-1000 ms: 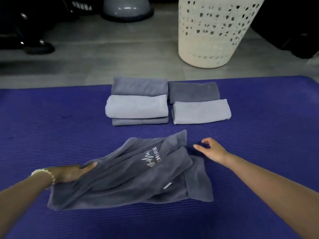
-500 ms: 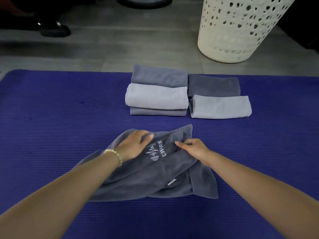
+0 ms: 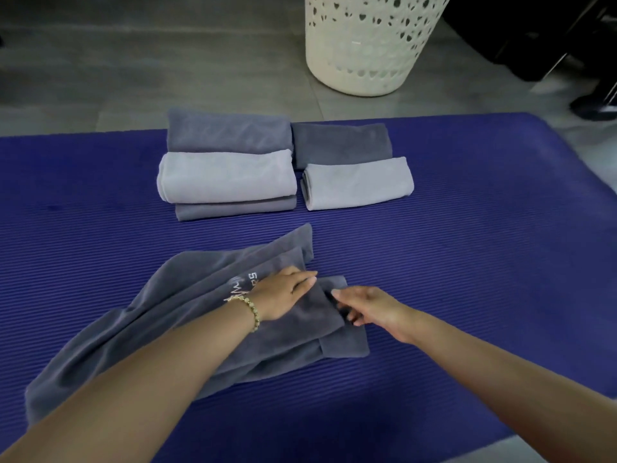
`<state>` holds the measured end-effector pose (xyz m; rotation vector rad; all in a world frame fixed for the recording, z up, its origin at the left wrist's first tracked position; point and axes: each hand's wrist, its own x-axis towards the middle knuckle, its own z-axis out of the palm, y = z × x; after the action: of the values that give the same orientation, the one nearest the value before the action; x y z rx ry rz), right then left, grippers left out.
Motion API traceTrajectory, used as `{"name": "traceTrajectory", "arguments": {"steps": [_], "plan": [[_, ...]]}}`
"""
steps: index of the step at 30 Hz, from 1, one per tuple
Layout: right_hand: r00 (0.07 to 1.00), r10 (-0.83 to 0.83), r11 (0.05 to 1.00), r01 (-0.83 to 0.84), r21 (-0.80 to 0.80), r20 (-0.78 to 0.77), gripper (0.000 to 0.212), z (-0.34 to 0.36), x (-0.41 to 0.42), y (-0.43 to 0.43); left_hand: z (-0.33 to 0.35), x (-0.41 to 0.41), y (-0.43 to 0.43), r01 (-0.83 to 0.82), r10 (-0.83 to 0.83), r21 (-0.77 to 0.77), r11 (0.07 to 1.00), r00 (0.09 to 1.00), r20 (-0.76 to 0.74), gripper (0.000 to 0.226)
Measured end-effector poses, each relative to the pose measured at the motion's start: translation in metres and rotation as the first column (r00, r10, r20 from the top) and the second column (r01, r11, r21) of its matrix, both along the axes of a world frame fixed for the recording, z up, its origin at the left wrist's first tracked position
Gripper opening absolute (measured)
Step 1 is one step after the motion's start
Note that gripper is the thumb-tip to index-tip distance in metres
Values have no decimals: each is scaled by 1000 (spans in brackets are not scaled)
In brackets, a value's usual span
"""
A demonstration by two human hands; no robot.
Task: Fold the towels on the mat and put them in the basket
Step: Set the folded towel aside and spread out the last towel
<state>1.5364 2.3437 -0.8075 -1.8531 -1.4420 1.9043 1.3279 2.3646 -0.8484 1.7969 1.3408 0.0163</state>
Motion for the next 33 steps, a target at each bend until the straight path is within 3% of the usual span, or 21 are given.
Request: {"name": "traceTrajectory", "arguments": {"steps": [3,5,8,11,12,14,16,18,21,24,26,28,31,33], "plan": [[988,136,988,-141,65,72,34,-11,-15,-1,0,-6,-3,59,-58,10,998,998,-34,42],[977,209,974,-212,82,35,33,-14,-27,2,2,-12,-5,100,-96,45,994,992,-87,36],[992,42,996,-33,82,-116,28,-8,-35,15,7,-19,-7,13,2,130,991,993,-116,44],[962,-205,968,172,180,182,35,-13,-26,31,11,-33,-13,-124,146,220,968,985,-88,50],[939,-192,979,162,124,285,38,-16,-23,32,12,-37,-16,-142,163,234,962,984,-73,50],[940,-49,997,68,-42,339,51,-21,-24,28,11,-44,-21,-196,201,223,955,980,1,47],[965,27,995,0,-104,262,58,-20,-31,24,11,-47,-24,-251,242,195,948,968,69,45],[989,-39,995,51,-81,143,67,-12,-39,24,11,-45,-27,-351,333,139,926,933,138,46],[998,-62,996,61,-68,-19,79,-4,-42,28,18,-39,-27,-564,544,22,825,805,235,51],[995,78,997,-77,10,-70,43,0,-43,18,28,-28,-28,-674,696,-172,718,697,174,47],[982,32,998,-23,53,-184,30,12,-50,11,35,-21,-25,-662,704,-248,707,691,163,47],[934,-89,993,109,39,-345,25,38,-57,19,59,-18,-25,-625,692,-297,722,648,319,50],[824,-178,969,243,51,-537,25,115,-70,33,110,-23,-4,-566,689,-426,706,408,600,64],[740,-178,949,303,85,-649,21,170,-84,30,151,-13,21,-566,665,-417,711,348,661,58]]}}
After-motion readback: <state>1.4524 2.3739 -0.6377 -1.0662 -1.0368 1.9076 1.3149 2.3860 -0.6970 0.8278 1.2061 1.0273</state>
